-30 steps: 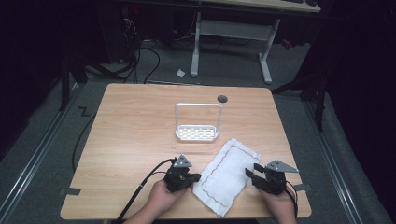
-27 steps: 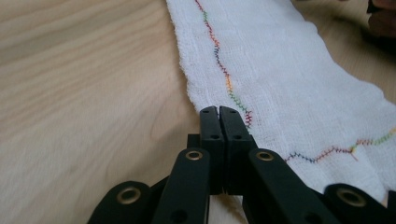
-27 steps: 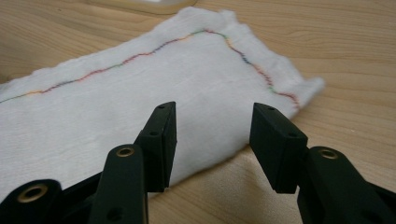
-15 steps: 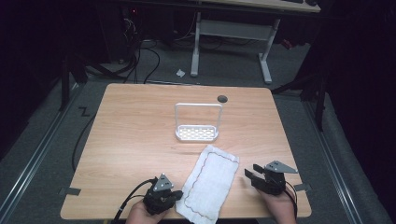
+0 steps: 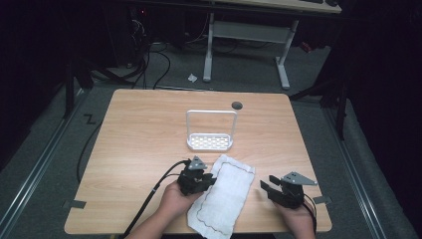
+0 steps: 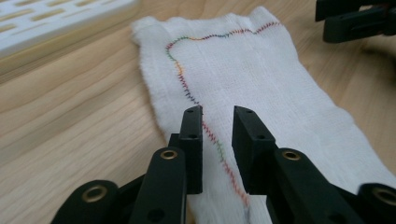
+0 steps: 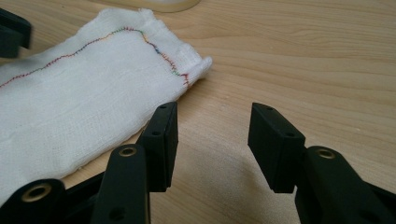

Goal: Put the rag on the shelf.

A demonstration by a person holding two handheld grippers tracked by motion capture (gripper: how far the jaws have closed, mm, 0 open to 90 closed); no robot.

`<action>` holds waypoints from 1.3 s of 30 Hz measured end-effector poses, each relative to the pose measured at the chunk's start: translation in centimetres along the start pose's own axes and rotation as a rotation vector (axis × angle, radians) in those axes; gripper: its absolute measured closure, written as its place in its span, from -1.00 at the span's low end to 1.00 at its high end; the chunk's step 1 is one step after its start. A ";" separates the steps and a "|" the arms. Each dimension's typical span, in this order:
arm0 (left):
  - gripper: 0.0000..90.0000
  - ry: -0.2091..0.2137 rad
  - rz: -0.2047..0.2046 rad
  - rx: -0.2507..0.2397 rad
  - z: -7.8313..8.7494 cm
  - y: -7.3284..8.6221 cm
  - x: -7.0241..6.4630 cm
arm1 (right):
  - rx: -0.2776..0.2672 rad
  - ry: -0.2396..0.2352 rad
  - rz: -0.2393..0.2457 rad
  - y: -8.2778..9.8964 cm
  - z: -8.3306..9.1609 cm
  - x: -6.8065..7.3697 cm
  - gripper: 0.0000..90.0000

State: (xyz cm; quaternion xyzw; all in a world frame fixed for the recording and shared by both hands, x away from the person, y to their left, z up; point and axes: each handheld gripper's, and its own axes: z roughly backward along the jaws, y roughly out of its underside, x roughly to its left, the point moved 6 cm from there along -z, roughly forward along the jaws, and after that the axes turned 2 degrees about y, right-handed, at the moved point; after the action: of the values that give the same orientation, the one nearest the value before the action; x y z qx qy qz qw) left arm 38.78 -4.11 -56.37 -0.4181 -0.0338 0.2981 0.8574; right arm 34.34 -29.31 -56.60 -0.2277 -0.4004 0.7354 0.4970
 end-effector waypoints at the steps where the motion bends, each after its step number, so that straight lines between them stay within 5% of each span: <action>1: 0.77 -0.005 -0.001 0.017 -0.6 0.2 0.0 | -0.005 -0.012 0.001 -0.1 0.1 0.4 0.27; 11: 0.79 -0.009 -0.014 0.020 1.9 2.6 -0.2 | -0.012 -0.079 0.046 -0.7 -0.2 2.7 0.47; 19: 0.77 -0.001 0.012 -0.020 4.6 5.4 -0.3 | 0.023 -0.165 0.133 -1.3 -1.4 7.0 0.67; 23: 0.77 0.018 0.031 -0.027 4.5 5.4 -0.1 | 0.070 -0.189 0.208 -1.5 -2.8 9.3 0.83; 28: 0.77 0.026 0.032 -0.031 4.6 5.5 0.0 | 0.127 -0.175 0.237 -1.1 -4.0 10.0 0.92; 31: 0.77 -0.009 -0.001 -0.030 4.6 5.4 0.3 | 0.127 -0.182 0.223 -1.5 -4.7 10.0 0.94; 35: 0.71 -0.013 0.012 -0.032 4.7 5.2 0.8 | 0.124 -0.182 0.227 -1.6 -4.9 10.0 0.94; 37: 0.46 -0.060 -0.007 -0.059 5.2 4.4 1.6 | 0.116 -0.176 0.236 -1.5 -4.8 10.1 0.94; 39: 0.34 -0.096 0.019 -0.117 5.5 3.4 2.9 | 0.112 -0.173 0.236 -1.5 -4.8 10.1 0.93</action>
State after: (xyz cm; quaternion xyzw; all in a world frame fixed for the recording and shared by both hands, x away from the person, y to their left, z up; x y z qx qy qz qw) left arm 37.83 2.91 -55.83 -0.4529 -0.0882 0.3236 0.8261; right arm 34.59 -18.05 -57.54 -0.1808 -0.3708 0.8267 0.3826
